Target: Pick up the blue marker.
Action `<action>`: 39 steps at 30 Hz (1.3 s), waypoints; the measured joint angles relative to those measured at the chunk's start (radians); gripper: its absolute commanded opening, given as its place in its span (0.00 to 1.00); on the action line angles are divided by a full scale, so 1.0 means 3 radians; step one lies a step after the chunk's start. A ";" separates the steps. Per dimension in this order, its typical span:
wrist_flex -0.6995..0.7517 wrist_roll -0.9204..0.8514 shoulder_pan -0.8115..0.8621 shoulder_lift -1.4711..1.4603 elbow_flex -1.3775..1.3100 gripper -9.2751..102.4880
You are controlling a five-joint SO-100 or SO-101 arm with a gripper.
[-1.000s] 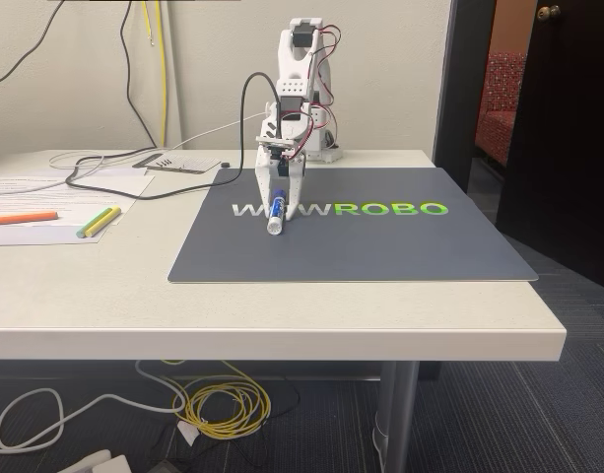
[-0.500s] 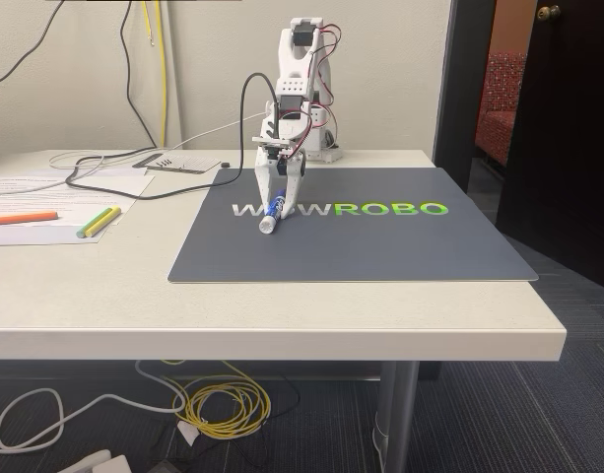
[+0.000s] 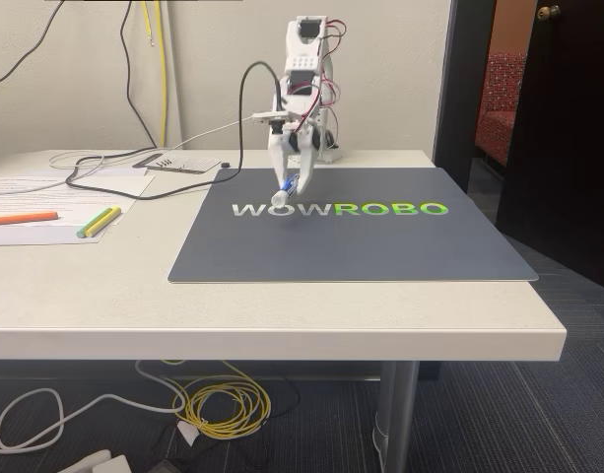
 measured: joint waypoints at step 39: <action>0.1007 0.3896 -0.0240 0.3216 0.1161 0.10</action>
